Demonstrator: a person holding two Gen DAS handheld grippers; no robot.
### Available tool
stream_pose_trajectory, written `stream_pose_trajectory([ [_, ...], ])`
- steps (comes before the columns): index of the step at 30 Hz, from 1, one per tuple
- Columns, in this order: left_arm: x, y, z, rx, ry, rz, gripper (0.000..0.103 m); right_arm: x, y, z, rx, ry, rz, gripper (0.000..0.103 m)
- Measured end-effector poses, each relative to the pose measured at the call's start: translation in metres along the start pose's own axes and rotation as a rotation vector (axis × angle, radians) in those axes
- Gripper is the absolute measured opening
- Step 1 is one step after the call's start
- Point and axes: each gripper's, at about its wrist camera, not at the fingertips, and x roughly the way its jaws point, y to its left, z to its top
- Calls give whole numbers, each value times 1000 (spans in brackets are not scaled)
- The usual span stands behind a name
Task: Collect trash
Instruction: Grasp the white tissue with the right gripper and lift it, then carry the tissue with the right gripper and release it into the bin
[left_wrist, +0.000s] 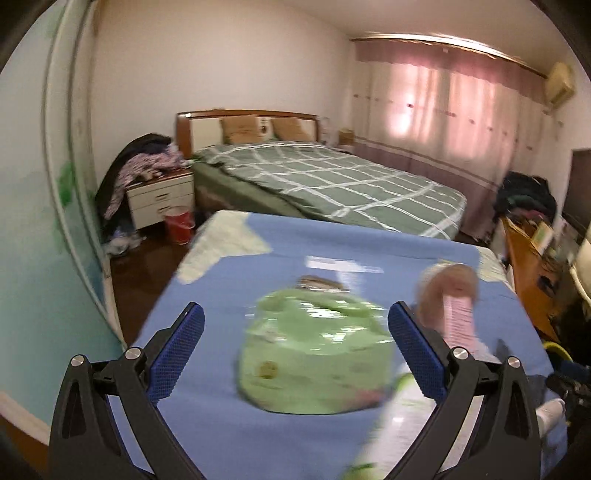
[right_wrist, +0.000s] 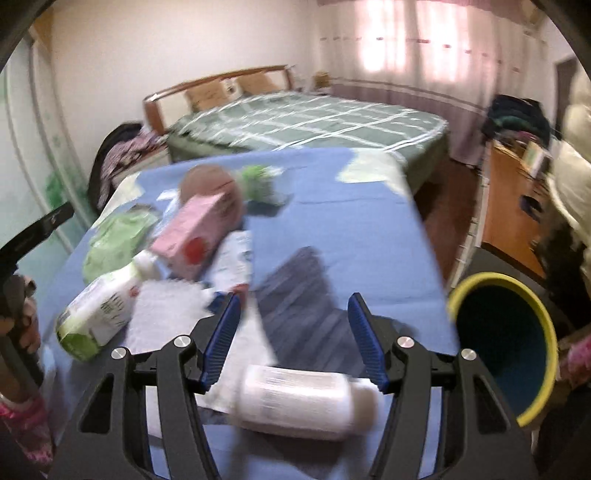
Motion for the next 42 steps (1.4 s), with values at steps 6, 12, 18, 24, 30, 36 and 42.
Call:
stream_pose_trajectory([
  [6, 14, 30, -15, -53, 25, 17, 98, 32, 32, -4, -140, 128, -29, 58],
  [12, 7, 26, -19, -48, 3, 26, 98, 49, 44, -10, -241, 218, -1, 58],
  [18, 8, 21, -17, -62, 18, 21, 98, 60, 46, -10, -250, 258, 31, 58],
  [24, 10, 16, -18, -53, 25, 21, 98, 60, 50, -11, -243, 254, 95, 25],
  [30, 11, 15, -19, -60, 28, 20, 98, 51, 61, -12, -231, 230, 108, 7],
  [36, 13, 12, -21, -56, 30, 18, 98, 26, 57, -3, -183, 170, 157, 7],
  [42, 14, 10, -22, -54, 31, 17, 98, -11, 52, 7, -139, 82, 197, 7],
])
